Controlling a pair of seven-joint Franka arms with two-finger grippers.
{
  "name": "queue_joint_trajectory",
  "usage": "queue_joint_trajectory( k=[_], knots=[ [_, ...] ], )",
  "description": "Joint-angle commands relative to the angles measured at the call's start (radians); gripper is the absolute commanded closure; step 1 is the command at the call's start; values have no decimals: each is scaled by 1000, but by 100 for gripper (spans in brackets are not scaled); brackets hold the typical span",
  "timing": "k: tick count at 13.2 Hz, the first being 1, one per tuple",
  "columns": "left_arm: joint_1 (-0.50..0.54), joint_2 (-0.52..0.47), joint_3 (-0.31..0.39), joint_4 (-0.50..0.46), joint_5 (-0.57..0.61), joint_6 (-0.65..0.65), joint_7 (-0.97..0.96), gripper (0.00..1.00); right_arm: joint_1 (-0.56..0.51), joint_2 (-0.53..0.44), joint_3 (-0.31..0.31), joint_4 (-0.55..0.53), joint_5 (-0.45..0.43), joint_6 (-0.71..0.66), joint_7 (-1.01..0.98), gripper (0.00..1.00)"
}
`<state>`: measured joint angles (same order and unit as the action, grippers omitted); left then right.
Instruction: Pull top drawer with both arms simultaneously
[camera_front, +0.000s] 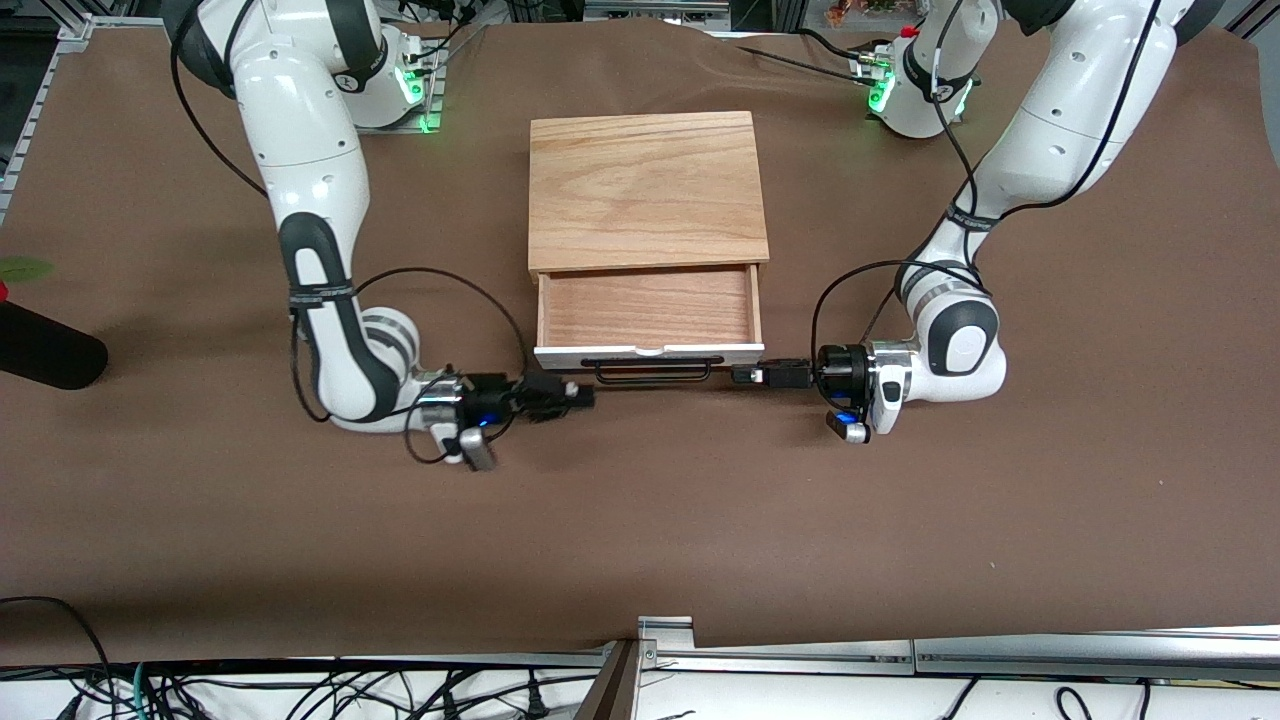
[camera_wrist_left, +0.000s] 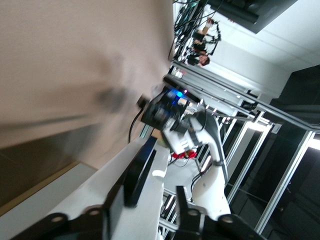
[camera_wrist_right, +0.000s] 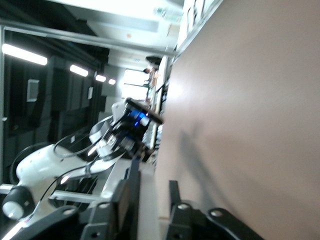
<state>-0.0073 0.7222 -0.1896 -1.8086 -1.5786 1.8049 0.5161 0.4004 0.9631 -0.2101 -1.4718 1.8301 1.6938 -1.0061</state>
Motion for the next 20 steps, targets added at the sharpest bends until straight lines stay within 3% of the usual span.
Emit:
queue_joint_trajectory(
  k=[1,5,9,13,15,18,20],
  knots=[
    [41,-99,18,-26,131,-16,-91,0,-21,43,0,53,18,0,-23,0],
    [105,-318,48,-35,548,-16,-293,0,-23,40,-2,53,11,1,-23,0],
    [112,-539,52,-77,901,-16,-427,0,-9,31,-81,74,-75,58,24,0],
    [83,-697,68,-77,1259,-61,-485,0,-6,29,-182,204,-316,104,188,0],
    [50,-740,102,-43,1421,-67,-475,0,-9,29,-193,290,-479,165,294,0],
    [43,-773,107,-5,1587,-85,-473,0,1,31,-193,361,-728,282,458,0],
    [40,-809,107,9,1614,-129,-485,0,6,25,-195,364,-860,348,491,0]
  ],
)
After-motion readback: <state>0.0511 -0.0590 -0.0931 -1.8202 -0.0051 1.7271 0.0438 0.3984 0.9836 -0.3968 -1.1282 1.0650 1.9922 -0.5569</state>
